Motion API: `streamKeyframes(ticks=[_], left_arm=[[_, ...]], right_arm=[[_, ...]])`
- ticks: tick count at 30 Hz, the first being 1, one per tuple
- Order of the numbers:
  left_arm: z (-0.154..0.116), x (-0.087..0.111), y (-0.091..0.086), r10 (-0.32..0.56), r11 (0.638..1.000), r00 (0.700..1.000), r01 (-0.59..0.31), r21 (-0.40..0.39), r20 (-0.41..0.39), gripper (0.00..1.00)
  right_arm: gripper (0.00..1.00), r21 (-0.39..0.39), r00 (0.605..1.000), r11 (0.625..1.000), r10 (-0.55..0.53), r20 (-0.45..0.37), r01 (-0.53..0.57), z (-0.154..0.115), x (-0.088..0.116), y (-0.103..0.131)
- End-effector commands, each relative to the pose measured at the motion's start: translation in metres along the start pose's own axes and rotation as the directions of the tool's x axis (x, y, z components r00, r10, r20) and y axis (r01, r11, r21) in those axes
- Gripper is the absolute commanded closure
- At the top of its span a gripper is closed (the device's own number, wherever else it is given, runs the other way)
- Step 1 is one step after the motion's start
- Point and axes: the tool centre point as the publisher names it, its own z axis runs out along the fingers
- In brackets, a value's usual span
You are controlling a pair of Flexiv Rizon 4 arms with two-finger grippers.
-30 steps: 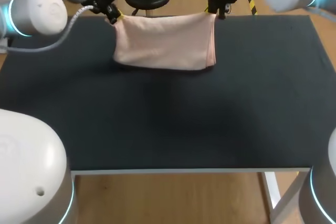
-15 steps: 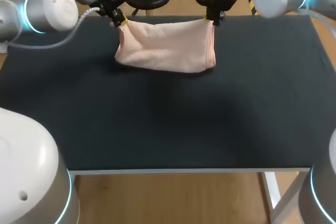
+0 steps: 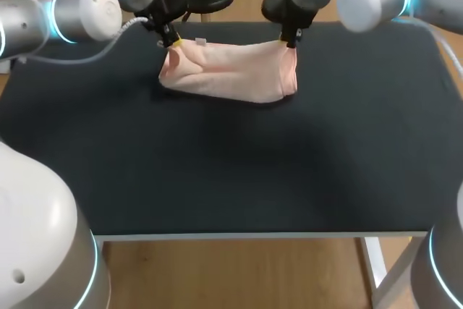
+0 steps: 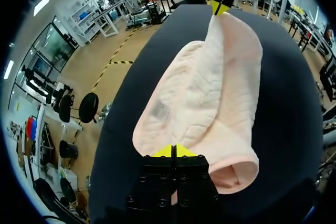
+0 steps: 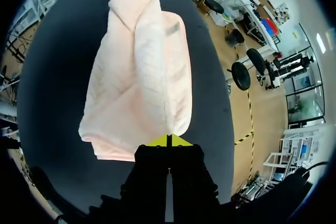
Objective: Fold the towel
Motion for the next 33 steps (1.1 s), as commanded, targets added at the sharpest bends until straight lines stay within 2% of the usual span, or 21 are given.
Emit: streamKeyframes(ticks=[1, 5, 9, 20, 26, 33], left_arm=[[0.011, -0.011, 0.0, 0.002, 1.0, 1.0, -0.002, -0.01, 0.004, 1.0], [0.006, -0.019, 0.003, -0.005, 1.0, 1.0, 0.005, -0.011, 0.029, 1.0], [-0.002, -0.025, 0.0, 0.004, 1.0, 0.999, -0.005, 0.022, 0.043, 1.0], [-0.004, -0.025, 0.0, 0.111, 0.993, 0.993, -0.113, 0.042, 0.04, 1.0], [-0.002, -0.037, 0.007, 0.101, 0.995, 0.993, -0.102, 0.022, 0.057, 1.0], [0.0, -0.042, 0.009, 0.104, 0.994, 0.993, -0.105, 0.005, 0.061, 1.0]], right_arm=[[1.0, 0.005, 1.0, 1.0, 0.006, 0.007, -0.006, 0.013, -0.007, 0.003], [1.0, -0.004, 0.999, 1.0, 0.014, 0.045, -0.014, 0.011, -0.016, 0.001], [1.0, -0.02, 0.997, 1.0, 0.015, 0.08, -0.013, 0.006, -0.026, -0.004], [1.0, -0.049, 0.995, 0.997, -0.054, 0.085, 0.058, 0.011, -0.041, -0.013], [1.0, -0.053, 0.994, 0.997, -0.051, 0.097, 0.056, 0.012, -0.051, -0.012], [1.0, -0.056, 0.995, 0.996, -0.065, 0.077, 0.07, 0.018, -0.05, -0.007]])
